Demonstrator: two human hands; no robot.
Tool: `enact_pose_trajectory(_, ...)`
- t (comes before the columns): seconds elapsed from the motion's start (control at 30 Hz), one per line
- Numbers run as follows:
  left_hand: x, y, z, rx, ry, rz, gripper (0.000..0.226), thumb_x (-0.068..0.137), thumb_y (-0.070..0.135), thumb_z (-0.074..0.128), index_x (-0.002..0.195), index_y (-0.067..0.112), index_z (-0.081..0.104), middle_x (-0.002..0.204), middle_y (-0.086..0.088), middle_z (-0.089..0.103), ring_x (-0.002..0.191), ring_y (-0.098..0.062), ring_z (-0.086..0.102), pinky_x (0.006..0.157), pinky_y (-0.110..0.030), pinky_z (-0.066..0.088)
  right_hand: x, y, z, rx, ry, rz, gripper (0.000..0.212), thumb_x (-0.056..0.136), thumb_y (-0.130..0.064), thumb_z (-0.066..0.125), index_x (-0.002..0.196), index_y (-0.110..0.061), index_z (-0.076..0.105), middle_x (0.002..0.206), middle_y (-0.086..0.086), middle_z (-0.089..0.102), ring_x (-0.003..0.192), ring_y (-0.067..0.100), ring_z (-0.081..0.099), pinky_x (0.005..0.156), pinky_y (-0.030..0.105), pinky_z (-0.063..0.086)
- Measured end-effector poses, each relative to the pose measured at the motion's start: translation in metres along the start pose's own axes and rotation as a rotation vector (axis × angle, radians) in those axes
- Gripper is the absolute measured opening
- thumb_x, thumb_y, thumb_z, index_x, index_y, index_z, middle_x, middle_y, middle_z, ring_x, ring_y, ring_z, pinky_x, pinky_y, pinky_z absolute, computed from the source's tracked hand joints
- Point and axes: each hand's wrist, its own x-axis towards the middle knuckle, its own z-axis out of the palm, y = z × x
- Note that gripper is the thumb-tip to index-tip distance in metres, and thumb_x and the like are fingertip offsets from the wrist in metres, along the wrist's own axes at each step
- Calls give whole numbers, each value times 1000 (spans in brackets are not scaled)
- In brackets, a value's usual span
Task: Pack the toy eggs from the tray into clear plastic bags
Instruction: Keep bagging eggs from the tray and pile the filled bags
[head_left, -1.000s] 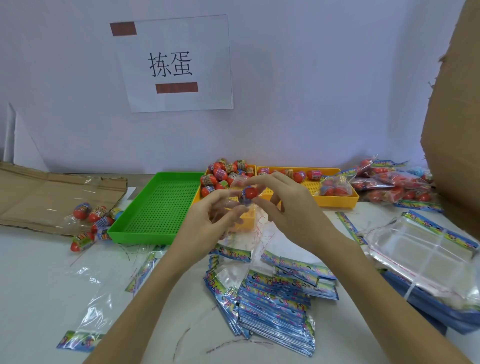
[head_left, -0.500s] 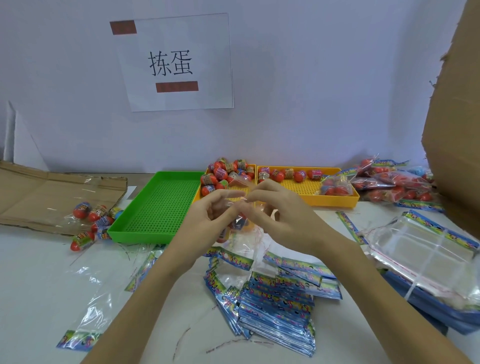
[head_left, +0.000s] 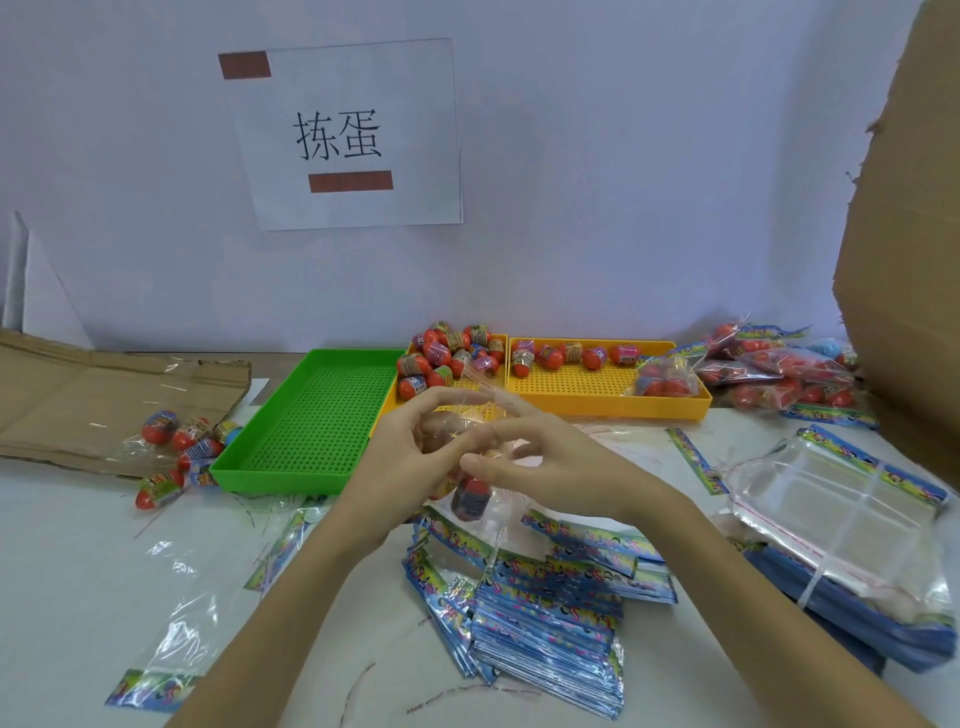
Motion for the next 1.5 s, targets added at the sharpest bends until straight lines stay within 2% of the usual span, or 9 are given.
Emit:
enact_pose_trajectory(0.13,2,-3,0,-7,46,-16,29,94,36,74,121,26,71,84,-2,78,56,-7,58,49,-21,42,2,-4,-1,62,122,-17,19,99,-37,67,114,-32,78,159,-12,43,147,-3,34,106,39,52)
enact_pose_trajectory(0.23,3,-2,-2,-45,119,-40,36,88,43,75,119,24,71,91,-4,80,69,-15,70,53,-21,47,4,-5,-3,98,304,-36,11,97,-24,72,106,-21,78,119,-7,73,113,7,67,94,40,59)
enact_pose_trajectory(0.4,5,0,-10,-176,89,-122,45,84,37,81,121,15,70,105,-11,81,91,-30,80,74,-26,62,4,-2,-3,40,448,9,7,97,-17,72,101,-13,75,95,-3,74,88,16,71,83,42,61)
enact_pose_trajectory(0.7,6,-3,-22,-235,288,-249,19,93,17,78,111,12,75,100,-10,82,88,-27,73,78,-38,55,29,24,-23,11,738,207,17,104,-10,56,111,-16,70,106,-1,72,89,13,69,77,35,62)
enact_pose_trajectory(0.83,7,-4,-24,-250,297,-286,18,93,20,79,109,13,75,102,-9,82,81,-27,70,67,-32,54,64,49,-39,-239,673,338,25,102,-4,54,121,-14,68,118,4,69,91,12,61,68,18,46)
enact_pose_trajectory(1.0,7,-10,-26,-204,261,-282,20,92,25,79,109,16,75,100,-5,82,96,-28,75,83,-47,59,98,70,-51,-439,445,335,42,96,0,65,136,-14,66,136,9,66,119,27,63,98,36,54)
enact_pose_trajectory(1.17,8,-9,-26,-179,213,-255,25,92,24,79,114,12,74,100,-7,82,98,-32,78,90,-56,60,112,78,-52,-444,369,396,43,92,-16,78,133,-14,66,122,10,70,113,26,65,88,32,55)
enact_pose_trajectory(1.3,7,-6,-23,-179,181,-248,25,92,22,79,116,13,73,102,-10,81,97,-35,78,96,-61,58,102,74,-45,-360,573,349,40,96,-18,73,131,-7,59,121,12,70,106,24,65,84,27,51)
enact_pose_trajectory(1.5,5,-1,-17,-142,137,-203,34,88,19,82,120,11,71,100,-10,82,91,-29,80,93,-43,60,67,38,-32,-154,736,161,27,105,-15,58,131,-9,59,117,2,67,106,18,65,80,19,54)
